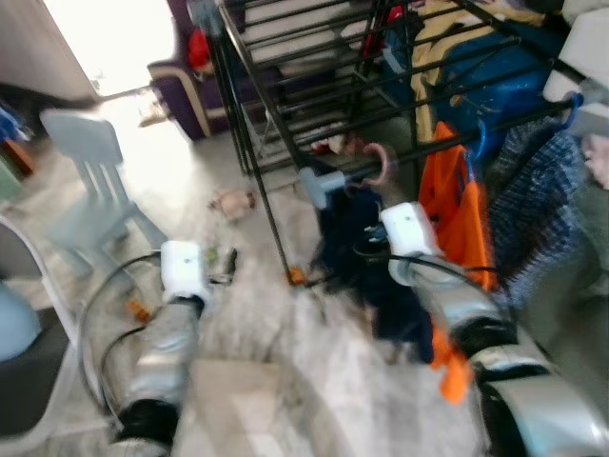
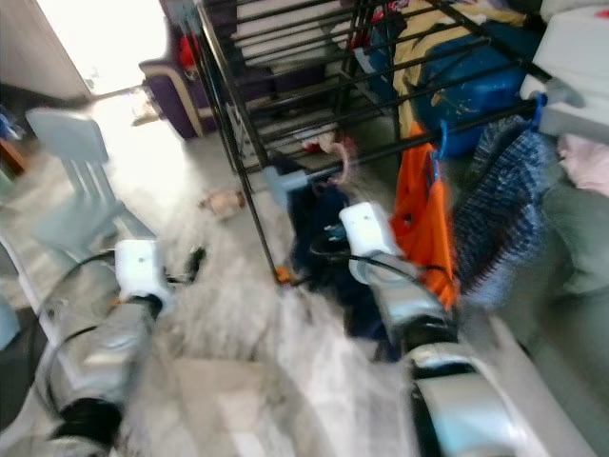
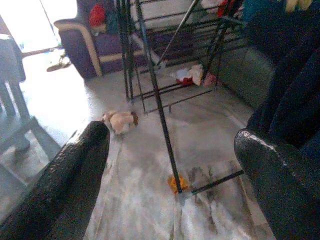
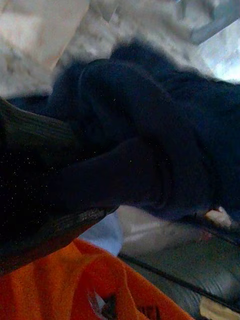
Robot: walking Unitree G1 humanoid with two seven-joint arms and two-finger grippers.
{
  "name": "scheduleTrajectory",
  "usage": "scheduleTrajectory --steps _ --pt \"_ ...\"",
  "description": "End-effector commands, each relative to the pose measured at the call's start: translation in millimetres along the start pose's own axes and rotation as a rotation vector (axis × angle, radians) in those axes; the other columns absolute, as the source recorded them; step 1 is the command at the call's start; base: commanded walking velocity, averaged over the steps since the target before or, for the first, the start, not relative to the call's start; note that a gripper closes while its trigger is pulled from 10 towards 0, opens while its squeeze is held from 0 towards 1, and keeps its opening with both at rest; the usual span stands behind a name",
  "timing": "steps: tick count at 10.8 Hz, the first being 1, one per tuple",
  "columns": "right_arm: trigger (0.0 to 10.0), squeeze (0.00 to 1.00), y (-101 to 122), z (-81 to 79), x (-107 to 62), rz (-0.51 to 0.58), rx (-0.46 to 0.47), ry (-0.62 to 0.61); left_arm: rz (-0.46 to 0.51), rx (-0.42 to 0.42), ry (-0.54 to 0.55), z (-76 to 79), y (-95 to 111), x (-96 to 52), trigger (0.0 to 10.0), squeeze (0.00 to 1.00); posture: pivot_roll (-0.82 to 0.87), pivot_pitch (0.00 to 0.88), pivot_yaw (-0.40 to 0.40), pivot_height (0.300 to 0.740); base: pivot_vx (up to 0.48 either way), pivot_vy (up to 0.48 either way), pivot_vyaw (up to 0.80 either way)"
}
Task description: Hang hanger
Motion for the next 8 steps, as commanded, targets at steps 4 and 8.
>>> scheduleTrajectory --steps 4,8 --pt "10.0 0.0 18 -28.5 4.1 0.068 -0.057 0.093 -0.03 0.017 0.047 -16.8 -7 -3.8 10.0 0.0 -0.13 0.0 0.083 0.74 0.0 0.0 0.0" --pt "10.0 0.0 18 -18.1 5.9 0.043 -0.044 0.044 -0.033 0.026 0.044 -15.2 -7 -4.4 10.0 0.0 -0.13 0.0 0.079 0.74 0.0 0.0 0.0"
Point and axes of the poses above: a point about 5 cm out from each wrist's last joint towards the gripper, its own x axis pointing out of the wrist towards the gripper, its own y axis along the axis of the wrist's last joint, z = x × y, the point moved 5 cm from there along x, pointing out of the wrist towards the gripper, and after that the axes turned 7 degrees about x, right-handed, at the moved point
